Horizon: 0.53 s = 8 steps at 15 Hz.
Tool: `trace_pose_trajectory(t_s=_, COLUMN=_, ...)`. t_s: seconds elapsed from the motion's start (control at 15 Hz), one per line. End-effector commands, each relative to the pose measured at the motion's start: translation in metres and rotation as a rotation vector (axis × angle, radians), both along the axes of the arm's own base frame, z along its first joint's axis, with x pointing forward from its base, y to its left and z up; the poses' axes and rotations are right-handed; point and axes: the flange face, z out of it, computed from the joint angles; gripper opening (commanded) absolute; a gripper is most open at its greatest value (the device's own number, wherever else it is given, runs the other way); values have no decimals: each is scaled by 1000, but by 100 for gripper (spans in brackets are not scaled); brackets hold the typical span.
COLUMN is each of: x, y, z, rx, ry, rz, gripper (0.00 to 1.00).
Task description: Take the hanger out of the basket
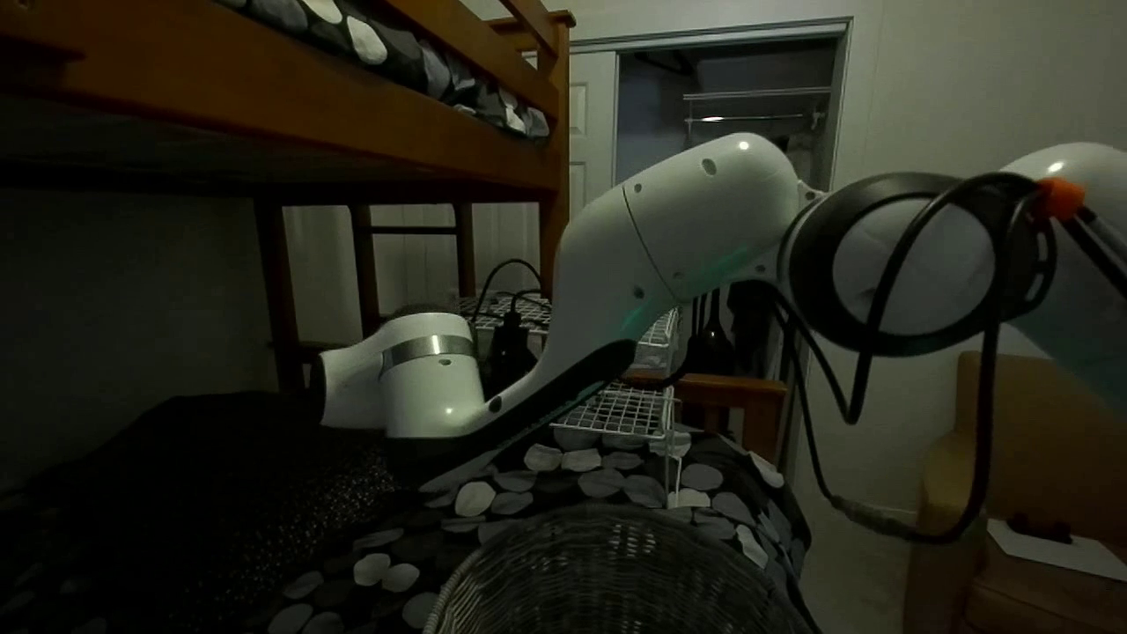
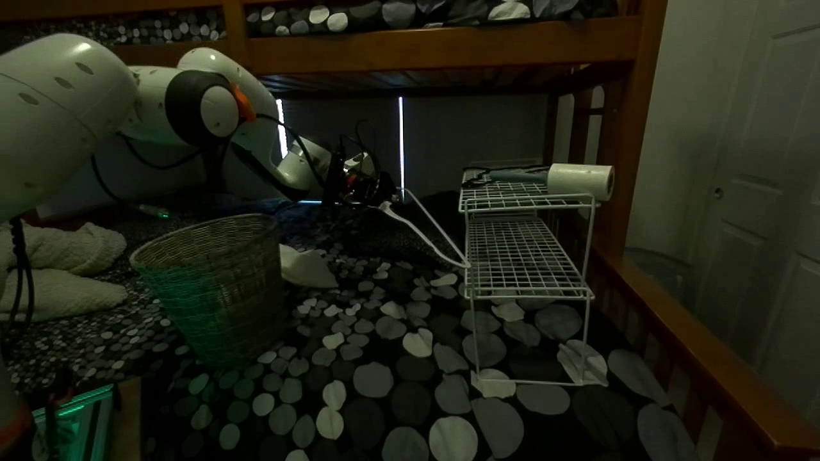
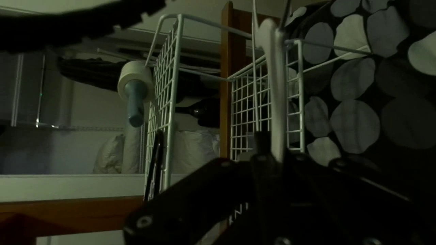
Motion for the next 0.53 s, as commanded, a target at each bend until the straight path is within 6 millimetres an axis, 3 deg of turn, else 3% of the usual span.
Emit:
trace_pose_trajectory(t_s=0.0, x=5, y=2, z=-2, rx=5, ry=-24, rz=-13, gripper=4)
trace_pose_trajectory(t_s=0.2, x=11, y=8, z=-6, rx=14, ry=-53, rz=-20, gripper=1)
trace_pose_trajectory(t_s=0.47, x=2, y=55, z=-21, rx=68, ry=-41, rz=58, gripper=1)
